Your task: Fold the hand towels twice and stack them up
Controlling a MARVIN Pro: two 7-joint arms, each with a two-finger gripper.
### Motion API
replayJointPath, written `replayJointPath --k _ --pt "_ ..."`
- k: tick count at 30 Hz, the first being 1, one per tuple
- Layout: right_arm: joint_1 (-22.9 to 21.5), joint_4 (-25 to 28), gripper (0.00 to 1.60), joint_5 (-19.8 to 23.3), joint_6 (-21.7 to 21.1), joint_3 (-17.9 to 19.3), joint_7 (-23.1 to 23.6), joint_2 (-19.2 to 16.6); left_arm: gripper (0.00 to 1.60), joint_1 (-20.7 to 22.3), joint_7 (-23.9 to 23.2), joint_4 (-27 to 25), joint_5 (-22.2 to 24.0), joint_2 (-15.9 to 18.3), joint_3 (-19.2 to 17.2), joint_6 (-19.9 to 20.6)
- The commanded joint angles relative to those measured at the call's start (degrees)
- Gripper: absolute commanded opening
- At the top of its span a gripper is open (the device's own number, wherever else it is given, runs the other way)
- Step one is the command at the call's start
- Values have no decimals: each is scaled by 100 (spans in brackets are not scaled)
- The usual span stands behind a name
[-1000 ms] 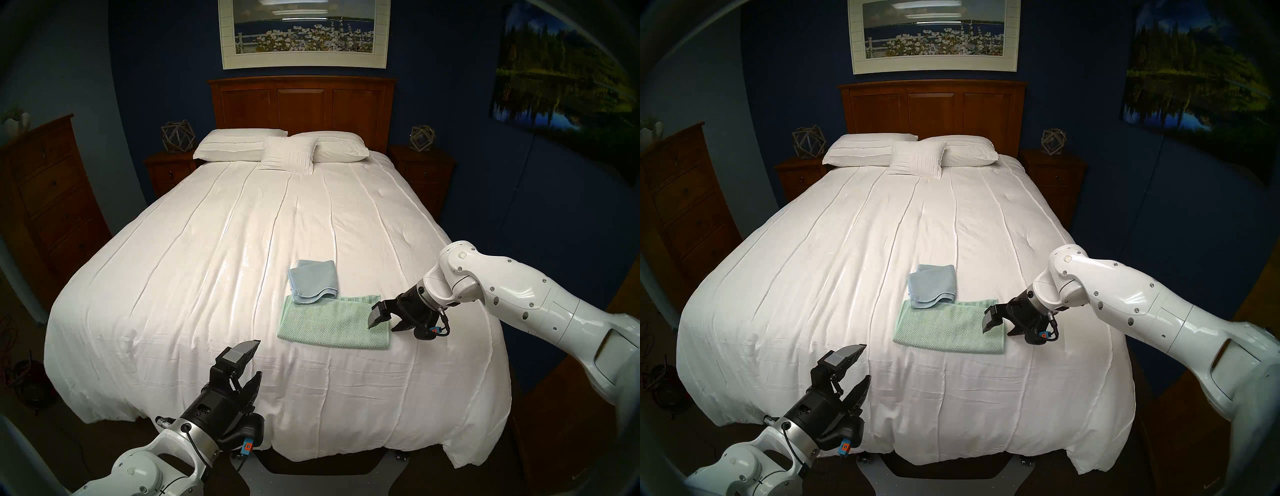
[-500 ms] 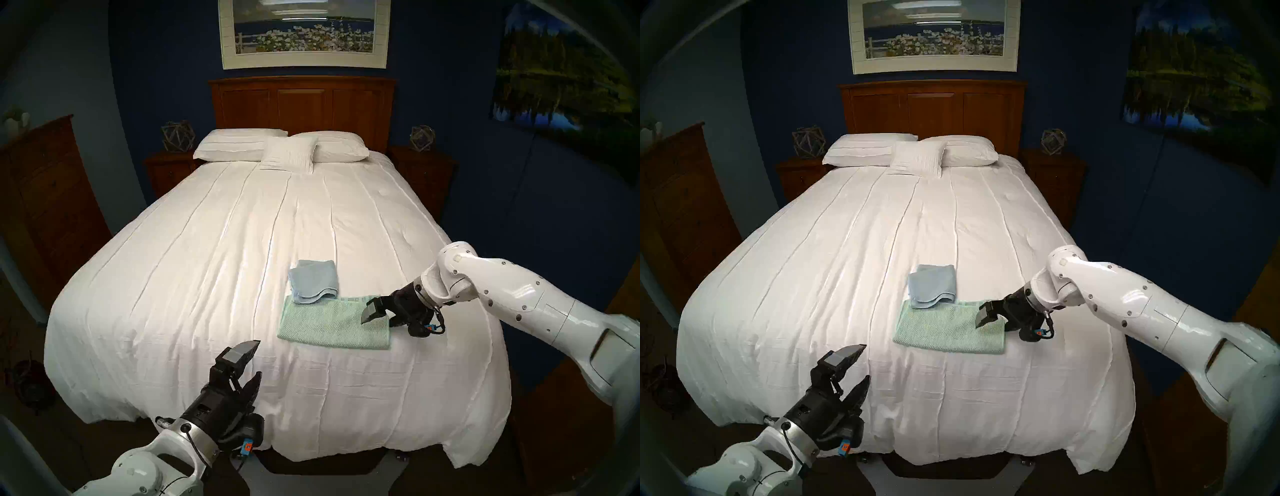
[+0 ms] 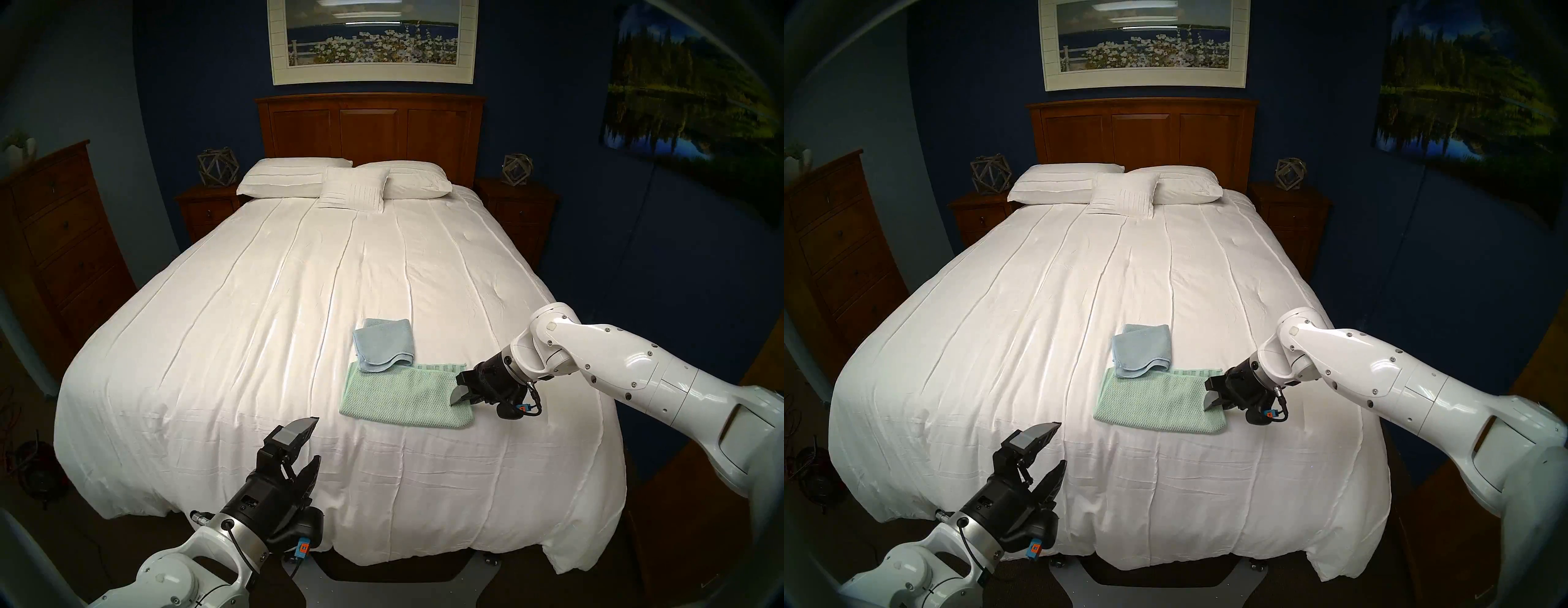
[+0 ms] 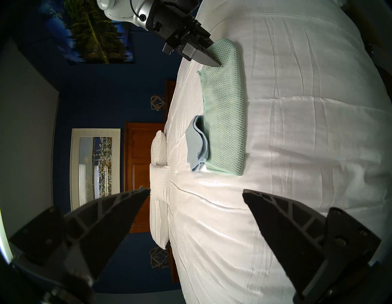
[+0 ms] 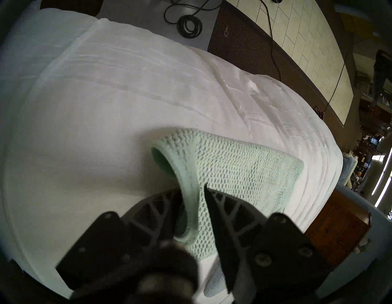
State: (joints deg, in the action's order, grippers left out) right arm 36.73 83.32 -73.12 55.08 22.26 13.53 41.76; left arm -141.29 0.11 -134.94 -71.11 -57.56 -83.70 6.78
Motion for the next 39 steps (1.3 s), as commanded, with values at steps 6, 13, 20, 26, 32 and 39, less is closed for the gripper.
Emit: replayJointPath --k 6,13,20,26,32,39 --pt "-362 544 21 -41 -8 26 -115 143 160 9 39 -127 -3 -6 8 -10" --pt "-678 596 17 -149 -8 25 -14 770 160 19 34 -114 -1 -7 10 -12" --pt "-894 682 11 -203 -73 -200 75 1192 160 25 31 -105 1 -6 11 -13" --pt "-1079 633 10 -244 -185 -442 215 1597 160 31 28 -98 1 -6 13 -13" --pt "-1268 502 13 -278 -274 -662 343 1964 160 37 27 -96 1 -7 14 -13" --pt "-1383 -64 29 -298 -394 -918 470 2430 160 39 27 -98 1 -7 16 -13"
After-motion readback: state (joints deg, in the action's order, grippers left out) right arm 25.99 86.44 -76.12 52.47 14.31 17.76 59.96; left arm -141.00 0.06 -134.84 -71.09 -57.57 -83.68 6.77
